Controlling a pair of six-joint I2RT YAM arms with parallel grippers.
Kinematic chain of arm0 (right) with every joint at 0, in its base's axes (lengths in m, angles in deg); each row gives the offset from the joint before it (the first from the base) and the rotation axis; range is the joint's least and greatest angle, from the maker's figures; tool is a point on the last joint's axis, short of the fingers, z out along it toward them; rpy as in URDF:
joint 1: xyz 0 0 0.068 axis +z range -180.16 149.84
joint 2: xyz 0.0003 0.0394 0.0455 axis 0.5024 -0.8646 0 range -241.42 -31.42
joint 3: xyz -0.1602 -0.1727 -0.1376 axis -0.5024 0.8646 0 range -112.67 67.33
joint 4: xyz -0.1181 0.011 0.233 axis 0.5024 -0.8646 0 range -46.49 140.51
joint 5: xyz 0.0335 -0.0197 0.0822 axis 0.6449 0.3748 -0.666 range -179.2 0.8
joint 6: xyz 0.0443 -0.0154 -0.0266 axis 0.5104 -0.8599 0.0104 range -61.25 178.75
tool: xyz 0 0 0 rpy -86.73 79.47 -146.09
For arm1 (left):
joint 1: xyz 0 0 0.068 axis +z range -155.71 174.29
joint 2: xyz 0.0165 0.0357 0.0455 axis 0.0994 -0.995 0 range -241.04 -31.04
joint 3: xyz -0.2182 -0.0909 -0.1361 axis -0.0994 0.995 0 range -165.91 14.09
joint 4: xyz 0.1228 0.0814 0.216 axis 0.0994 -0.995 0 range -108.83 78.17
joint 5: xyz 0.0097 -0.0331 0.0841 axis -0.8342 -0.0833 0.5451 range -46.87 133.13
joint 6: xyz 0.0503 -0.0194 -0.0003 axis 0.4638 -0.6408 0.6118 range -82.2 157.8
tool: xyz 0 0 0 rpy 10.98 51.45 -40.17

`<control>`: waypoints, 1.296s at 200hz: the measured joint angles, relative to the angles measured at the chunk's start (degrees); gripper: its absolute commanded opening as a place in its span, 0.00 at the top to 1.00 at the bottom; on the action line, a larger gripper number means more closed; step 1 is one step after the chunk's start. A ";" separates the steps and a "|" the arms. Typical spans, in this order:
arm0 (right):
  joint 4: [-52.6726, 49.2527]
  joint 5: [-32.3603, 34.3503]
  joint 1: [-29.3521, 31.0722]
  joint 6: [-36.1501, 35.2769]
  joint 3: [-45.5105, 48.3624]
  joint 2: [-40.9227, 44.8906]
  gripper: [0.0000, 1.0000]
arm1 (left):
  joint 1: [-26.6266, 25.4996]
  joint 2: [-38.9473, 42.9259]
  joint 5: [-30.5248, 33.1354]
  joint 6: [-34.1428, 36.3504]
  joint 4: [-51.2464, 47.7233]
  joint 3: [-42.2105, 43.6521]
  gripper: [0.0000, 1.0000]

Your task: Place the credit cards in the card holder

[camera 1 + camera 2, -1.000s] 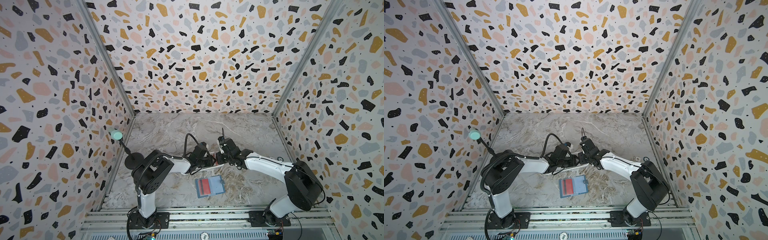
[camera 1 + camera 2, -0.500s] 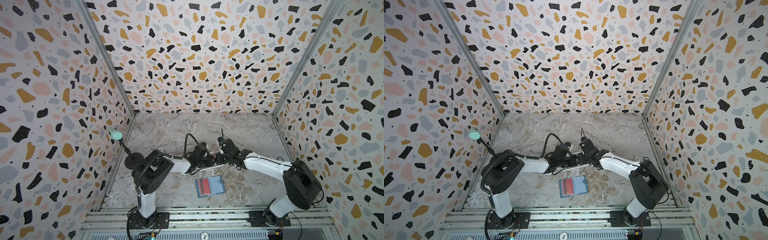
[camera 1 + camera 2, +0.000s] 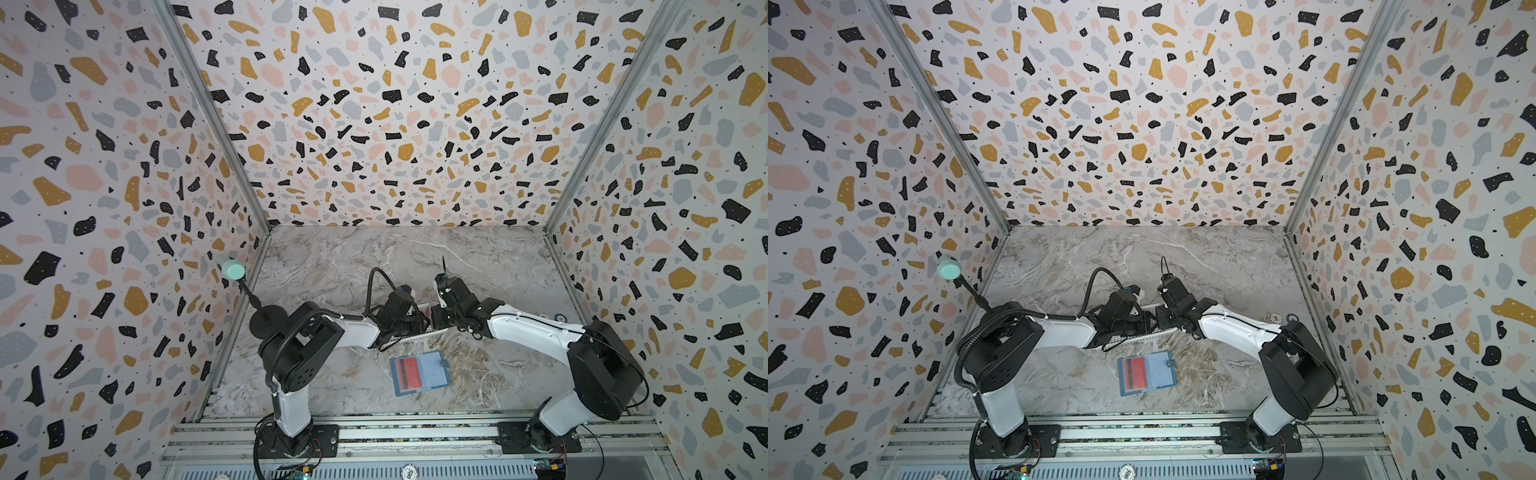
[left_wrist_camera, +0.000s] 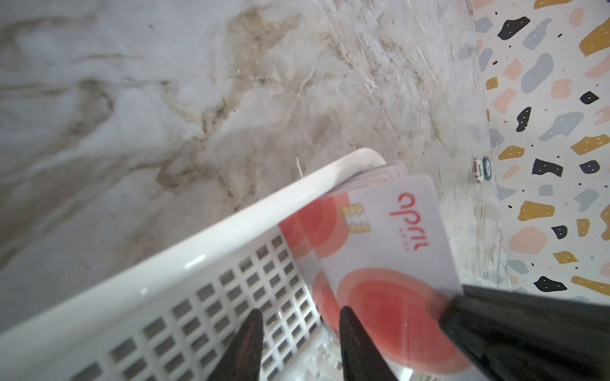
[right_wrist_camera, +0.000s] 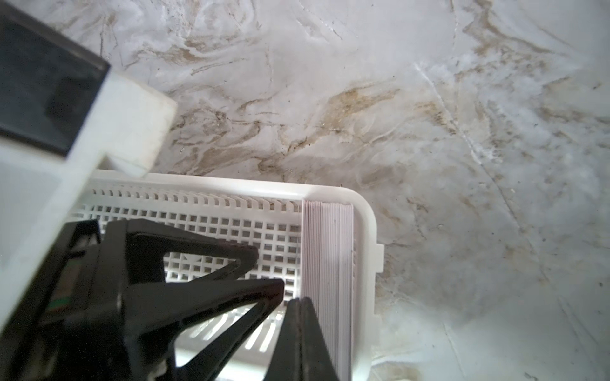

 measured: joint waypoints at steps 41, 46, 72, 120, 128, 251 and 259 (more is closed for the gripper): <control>-1.11 0.17 0.00 0.04 0.00 3.82 1.00 | 0.00 6.95 0.90 0.94 -4.24 2.34 0.60; -1.20 0.17 0.00 0.09 0.00 4.42 1.00 | 0.00 7.91 0.92 0.98 -4.55 2.62 0.60; -1.62 0.00 0.00 0.35 0.00 7.80 1.00 | 0.00 13.88 0.94 1.18 -5.27 4.74 0.59; -2.34 -1.92 0.11 1.46 1.33 16.26 1.00 | -0.02 27.82 0.52 0.28 -4.39 11.65 0.58; -2.32 -2.49 0.15 1.88 2.32 18.32 1.00 | -0.11 30.05 0.35 -0.22 -3.74 13.27 0.58; 4.15 -17.14 0.37 13.49 21.27 43.74 1.00 | -10.95 40.68 1.38 -15.98 26.99 33.59 0.57; 4.70 -18.10 0.37 14.29 21.77 44.78 1.00 | -11.45 40.48 1.64 -16.70 28.76 33.59 0.57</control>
